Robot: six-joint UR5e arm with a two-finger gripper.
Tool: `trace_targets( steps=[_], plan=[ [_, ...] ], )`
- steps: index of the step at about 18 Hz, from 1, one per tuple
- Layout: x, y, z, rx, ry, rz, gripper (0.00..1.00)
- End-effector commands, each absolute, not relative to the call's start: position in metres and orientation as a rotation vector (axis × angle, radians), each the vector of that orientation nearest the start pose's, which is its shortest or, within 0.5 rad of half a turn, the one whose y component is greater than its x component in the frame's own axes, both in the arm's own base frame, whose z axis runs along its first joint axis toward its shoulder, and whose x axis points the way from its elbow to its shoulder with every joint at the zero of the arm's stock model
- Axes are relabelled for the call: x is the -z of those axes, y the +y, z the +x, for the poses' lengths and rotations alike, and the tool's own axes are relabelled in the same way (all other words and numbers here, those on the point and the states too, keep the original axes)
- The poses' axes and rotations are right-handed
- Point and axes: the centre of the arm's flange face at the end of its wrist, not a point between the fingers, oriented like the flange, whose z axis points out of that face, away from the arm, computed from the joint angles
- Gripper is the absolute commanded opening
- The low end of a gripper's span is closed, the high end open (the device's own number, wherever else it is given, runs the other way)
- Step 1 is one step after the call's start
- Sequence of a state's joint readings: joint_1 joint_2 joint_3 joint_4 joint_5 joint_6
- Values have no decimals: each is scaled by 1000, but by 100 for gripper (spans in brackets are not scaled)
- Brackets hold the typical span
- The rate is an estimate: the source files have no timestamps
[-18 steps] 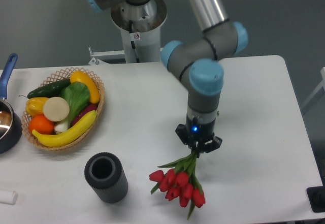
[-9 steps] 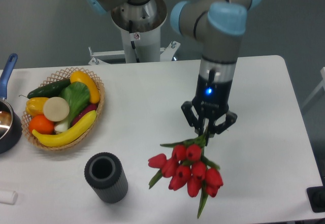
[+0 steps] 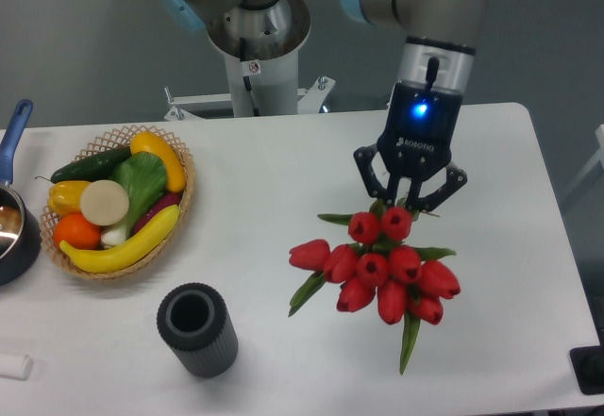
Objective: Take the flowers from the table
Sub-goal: 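Lift the red tulip bunch up off the table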
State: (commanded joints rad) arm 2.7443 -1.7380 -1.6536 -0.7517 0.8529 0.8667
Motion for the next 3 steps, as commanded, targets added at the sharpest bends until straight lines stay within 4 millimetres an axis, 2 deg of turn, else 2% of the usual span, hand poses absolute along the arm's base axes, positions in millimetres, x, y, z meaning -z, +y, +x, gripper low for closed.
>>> trace_targets(
  steps=[3],
  plan=[
    [-474, 406, -453, -117, -99, -2259, 21]
  ],
)
